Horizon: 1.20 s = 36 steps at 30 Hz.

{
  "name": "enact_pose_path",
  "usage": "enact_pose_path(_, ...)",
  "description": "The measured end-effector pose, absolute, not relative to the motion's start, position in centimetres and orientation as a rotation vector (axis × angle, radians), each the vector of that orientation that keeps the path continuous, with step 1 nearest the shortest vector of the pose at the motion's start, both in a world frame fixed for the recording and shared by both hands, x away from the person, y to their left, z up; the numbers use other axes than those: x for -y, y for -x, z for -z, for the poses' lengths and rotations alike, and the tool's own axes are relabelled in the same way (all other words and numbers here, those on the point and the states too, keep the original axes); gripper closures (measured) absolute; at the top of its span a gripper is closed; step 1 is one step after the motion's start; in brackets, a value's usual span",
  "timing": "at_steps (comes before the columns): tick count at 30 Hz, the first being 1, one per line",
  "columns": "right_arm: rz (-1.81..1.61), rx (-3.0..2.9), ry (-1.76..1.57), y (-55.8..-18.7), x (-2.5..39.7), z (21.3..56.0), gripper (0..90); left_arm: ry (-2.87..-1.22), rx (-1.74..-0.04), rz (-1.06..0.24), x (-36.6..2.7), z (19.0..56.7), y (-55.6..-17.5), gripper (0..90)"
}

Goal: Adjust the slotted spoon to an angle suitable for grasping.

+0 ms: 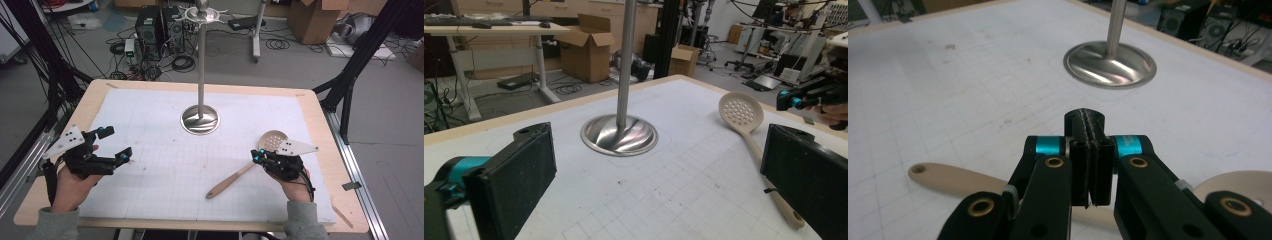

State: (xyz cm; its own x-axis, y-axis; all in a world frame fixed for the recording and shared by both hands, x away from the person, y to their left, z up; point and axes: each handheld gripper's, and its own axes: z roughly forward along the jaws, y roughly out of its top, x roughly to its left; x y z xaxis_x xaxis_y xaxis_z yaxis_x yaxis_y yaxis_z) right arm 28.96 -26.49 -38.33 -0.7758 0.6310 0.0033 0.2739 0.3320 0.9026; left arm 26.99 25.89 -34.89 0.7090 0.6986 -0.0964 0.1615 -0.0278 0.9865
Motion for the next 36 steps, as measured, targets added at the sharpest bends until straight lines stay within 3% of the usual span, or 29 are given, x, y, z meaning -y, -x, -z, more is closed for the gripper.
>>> enact_pose_path(18, -1.207, -2.352, -0.945, -32.2, 25.9, 42.8, 89.7, -1.580, -0.740, -0.500, -26.3, 35.2, -26.5, 1.8)
enact_pose_path(36, -1.113, -2.385, -1.003, -33.5, 25.8, 44.2, 90.0, -1.579, -0.750, -0.505, -26.7, 35.3, -26.2, 1.8)
